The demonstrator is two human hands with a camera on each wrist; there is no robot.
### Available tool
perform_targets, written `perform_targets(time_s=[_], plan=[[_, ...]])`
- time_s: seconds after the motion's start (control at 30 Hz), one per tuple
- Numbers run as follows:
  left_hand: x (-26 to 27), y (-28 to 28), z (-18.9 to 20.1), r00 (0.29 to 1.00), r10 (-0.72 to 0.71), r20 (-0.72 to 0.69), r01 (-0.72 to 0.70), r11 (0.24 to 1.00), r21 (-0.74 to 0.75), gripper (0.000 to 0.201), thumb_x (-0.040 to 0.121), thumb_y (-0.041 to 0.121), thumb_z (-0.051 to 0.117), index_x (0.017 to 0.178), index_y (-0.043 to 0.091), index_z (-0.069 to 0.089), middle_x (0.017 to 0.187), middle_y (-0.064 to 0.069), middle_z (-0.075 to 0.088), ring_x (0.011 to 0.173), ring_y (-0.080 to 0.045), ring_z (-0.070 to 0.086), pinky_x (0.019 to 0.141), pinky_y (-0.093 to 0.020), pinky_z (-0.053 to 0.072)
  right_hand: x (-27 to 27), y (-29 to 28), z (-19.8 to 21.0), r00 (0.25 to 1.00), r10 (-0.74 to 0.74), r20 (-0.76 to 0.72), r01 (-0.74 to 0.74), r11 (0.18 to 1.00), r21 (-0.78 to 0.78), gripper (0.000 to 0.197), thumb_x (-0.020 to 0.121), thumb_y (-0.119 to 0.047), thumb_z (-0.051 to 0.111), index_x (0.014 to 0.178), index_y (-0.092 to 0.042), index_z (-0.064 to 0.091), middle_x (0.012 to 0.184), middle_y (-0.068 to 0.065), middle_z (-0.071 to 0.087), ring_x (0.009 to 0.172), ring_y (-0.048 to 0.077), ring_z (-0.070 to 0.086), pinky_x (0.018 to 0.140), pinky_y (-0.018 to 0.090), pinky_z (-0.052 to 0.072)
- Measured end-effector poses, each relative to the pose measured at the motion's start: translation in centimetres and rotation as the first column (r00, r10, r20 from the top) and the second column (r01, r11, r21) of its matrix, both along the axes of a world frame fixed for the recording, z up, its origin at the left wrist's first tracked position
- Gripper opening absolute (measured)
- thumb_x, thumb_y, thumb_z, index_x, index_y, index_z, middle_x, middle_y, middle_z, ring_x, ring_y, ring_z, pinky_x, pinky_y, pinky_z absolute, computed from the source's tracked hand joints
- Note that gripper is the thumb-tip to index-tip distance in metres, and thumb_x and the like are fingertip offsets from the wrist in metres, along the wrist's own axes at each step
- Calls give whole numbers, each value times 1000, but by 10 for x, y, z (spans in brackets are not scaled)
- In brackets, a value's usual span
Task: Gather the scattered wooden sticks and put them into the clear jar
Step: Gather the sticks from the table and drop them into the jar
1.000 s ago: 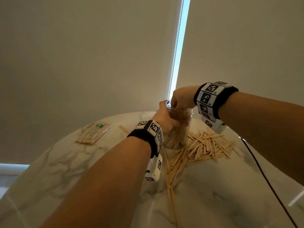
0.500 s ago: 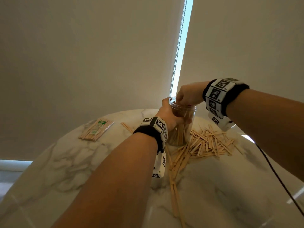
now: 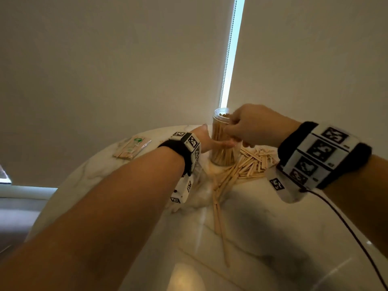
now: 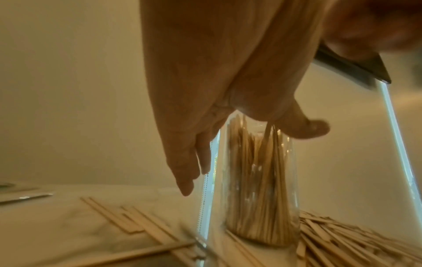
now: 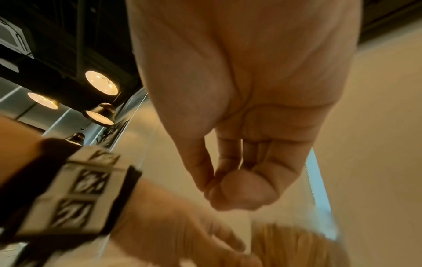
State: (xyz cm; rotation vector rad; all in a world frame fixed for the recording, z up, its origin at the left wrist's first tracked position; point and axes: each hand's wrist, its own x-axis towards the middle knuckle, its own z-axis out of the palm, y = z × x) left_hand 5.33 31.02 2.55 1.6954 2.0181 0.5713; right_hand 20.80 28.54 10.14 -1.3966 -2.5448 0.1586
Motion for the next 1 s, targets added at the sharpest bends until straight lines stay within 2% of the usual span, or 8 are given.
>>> perform_targets(time_s=[0.13,0.2,0.3,0.43,0.6,0.77,0.9,1.0], plan=[[-30,-41,0,988,52,-146,-62,996,-67,68,78,52,77,127,6,62,120,-9,69,107,-26,66,95,-39,54,1,-40,-54,983,-22,184,75,955,-287,41,97,-46,56,82,-11,71,67,1,72,58,17,69,67,31,60],[-43,-65,-8,968,68,-242,-102,986,-133,62,79,52,76,116,4,67,110,-11,72,104,-28,67,92,-38,55,-3,-56,-79,954,-6,299,127,914,-386,49,96,-55,52,86,-10,71,68,1,71,59,18,67,74,32,60],[-49,-93,-30,930,34,-366,-141,952,-270,78,73,74,65,106,4,66,105,-12,68,99,-28,64,86,-35,50,-12,-73,-102,901,42,432,106,944,-313,61,90,-67,52,100,-11,71,88,6,70,85,24,65,86,34,55],[-35,-114,-50,899,-16,-438,-114,957,-267,65,70,72,71,79,9,64,79,-4,66,78,-23,62,68,-30,48,-9,-86,-100,906,54,419,70,959,-276,46,93,-45,62,118,-7,68,115,11,69,105,29,65,85,35,53],[-3,-131,-47,873,-66,-484,-40,978,-207,26,93,27,65,107,5,70,108,-11,71,100,-25,67,77,-30,51,12,-103,-84,909,53,413,119,917,-380,34,94,-26,64,117,-1,67,117,13,70,104,28,68,87,35,56],[11,-145,-45,876,-13,-483,-86,979,-183,29,93,20,64,117,5,59,118,-12,65,108,-27,63,76,-28,47,32,-114,-86,878,-14,479,206,913,-351,29,93,-19,62,67,-11,52,67,1,54,57,13,51,50,21,42],[13,-156,-44,909,25,-415,-123,970,-211,27,91,21,65,113,6,60,112,-12,66,102,-26,64,72,-28,47,43,-122,-94,902,-50,430,196,933,-301,30,90,-17,62,66,-14,45,71,2,52,75,20,56,51,21,41],[16,-167,-38,921,29,-389,-124,967,-221,22,92,19,63,109,4,61,98,-11,61,97,-27,64,70,-27,45,49,-131,-95,924,-59,378,185,934,-305,31,90,-15,61,65,-13,43,78,5,54,80,22,55,66,26,47]])
